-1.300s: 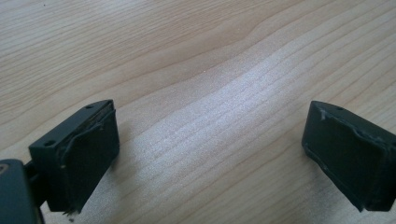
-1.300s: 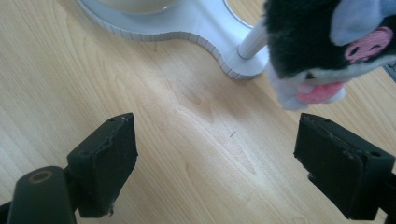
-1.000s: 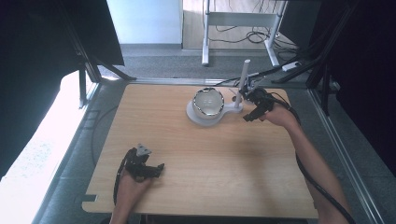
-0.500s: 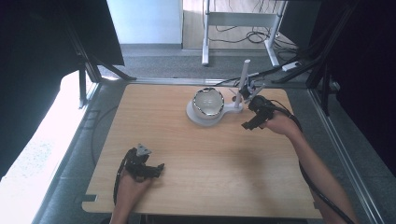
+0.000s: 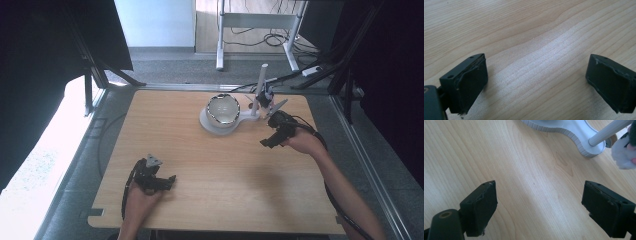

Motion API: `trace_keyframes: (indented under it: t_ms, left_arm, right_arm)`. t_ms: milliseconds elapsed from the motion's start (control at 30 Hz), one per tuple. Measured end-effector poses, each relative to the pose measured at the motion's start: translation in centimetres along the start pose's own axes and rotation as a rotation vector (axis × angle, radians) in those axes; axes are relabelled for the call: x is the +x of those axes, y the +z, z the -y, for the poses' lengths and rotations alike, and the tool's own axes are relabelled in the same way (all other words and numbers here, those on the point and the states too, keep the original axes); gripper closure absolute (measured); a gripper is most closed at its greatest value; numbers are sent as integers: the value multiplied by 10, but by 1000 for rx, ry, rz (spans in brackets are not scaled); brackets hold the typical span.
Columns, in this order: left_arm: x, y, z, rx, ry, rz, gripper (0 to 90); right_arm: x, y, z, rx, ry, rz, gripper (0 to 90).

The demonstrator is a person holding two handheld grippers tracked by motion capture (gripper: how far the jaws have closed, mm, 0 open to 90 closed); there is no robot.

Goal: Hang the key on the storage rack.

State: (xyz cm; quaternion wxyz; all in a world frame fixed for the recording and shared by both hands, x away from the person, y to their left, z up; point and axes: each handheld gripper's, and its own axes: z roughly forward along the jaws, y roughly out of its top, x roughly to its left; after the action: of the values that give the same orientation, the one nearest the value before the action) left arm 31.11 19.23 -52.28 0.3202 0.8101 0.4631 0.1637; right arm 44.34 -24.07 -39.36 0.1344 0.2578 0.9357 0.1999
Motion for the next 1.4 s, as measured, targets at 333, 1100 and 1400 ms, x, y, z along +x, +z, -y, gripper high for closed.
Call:
trace_keyframes:
  t_ms: [333, 1100, 1400]
  left_arm:
    - [0, 0, 0, 0, 0, 0, 40]
    - [0, 0, 0, -2, -3, 0, 40]
    - [0, 0, 0, 0, 0, 0, 40]
  right_arm:
    - [15, -10, 12, -20, -11, -2, 133]
    - [54, -36, 52, -52, -46, -1, 130]
    - [71, -39, 72, -69, -74, 10, 125]
